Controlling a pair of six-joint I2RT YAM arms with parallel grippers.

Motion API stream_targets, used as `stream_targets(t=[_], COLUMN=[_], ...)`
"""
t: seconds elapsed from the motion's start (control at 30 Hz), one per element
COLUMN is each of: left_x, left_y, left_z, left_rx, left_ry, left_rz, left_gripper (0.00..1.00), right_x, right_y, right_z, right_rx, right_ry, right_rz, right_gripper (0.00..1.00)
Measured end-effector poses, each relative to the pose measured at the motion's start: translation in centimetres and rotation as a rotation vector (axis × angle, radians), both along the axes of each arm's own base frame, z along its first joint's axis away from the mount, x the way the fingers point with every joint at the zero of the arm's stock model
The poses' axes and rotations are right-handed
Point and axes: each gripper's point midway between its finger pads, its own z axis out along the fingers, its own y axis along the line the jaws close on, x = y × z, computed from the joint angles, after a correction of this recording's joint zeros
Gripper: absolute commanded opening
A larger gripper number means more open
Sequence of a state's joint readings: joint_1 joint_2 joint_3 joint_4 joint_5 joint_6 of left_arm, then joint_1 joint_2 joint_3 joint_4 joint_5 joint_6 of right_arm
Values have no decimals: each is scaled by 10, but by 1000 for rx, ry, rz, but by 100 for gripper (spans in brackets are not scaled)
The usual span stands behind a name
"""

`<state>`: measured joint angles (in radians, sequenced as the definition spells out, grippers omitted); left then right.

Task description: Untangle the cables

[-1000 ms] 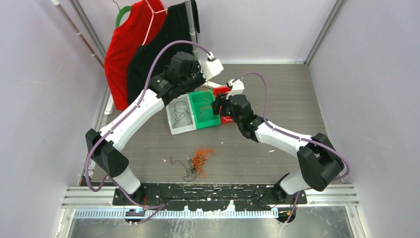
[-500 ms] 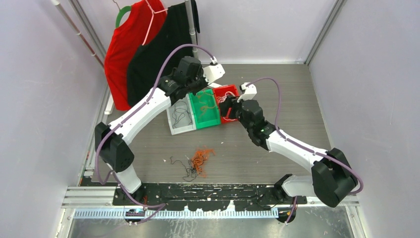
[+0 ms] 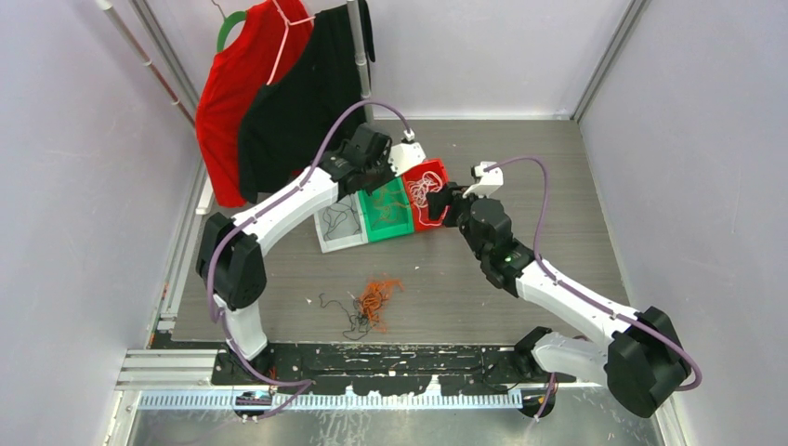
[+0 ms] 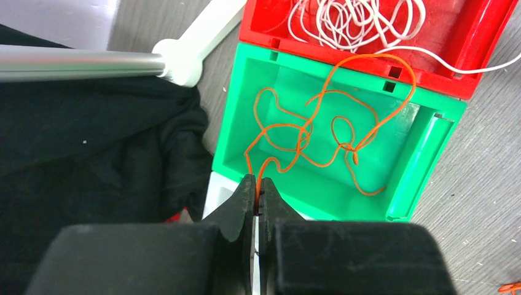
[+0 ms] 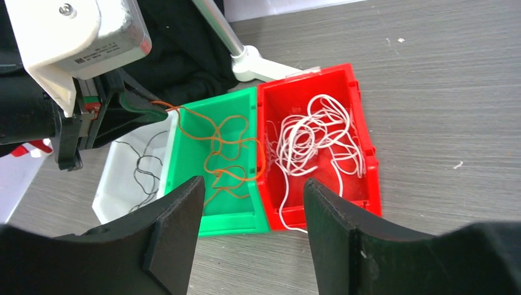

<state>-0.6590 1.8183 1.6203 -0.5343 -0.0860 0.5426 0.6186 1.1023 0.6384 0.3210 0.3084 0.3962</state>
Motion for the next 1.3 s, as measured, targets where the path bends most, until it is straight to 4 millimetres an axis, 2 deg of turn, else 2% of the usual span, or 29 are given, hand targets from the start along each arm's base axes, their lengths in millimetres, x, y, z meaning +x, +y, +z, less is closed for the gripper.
stream_targets(t=[0.23,0.53,0.67,0.7,0.9,1.03,1.07,1.1,1.3], left_x=[3,5,4,3,-1,1,3,4,9], left_y=[2,2,2,2,0,-1,-1,-1,-3], left_z=[-29,-70,-79,-79,-81,-70,-65,-59,-20], left_rx=[36,101,101,96,59,16,8,-7,-79], left_ry=[39,85,103,108,160,196,196,204,219], left_rz=[0,-24,-31,-34,-57,-70,-74,-76,-109], left_gripper=[0,0,0,5,49,78,91,98,100], right_x=[-3,-5,-5,-5,-5,-6,-6,-6,-9], right_y=[-10,-11,-12,-12,-12,-13,-13,-13,-16], right_z=[-16,-11,-11,-11,-12,-14,-15,-15,-12], right_rx=[-24,-17,-18,-18,-21,-27,-29,-32,-33], right_ry=[26,16,17,17,18,26,29,32,29], right_rz=[-34,-37,-39,-39,-40,-40,-40,-40,-42], right_gripper=[63,62,62,62,62,62,62,62,62])
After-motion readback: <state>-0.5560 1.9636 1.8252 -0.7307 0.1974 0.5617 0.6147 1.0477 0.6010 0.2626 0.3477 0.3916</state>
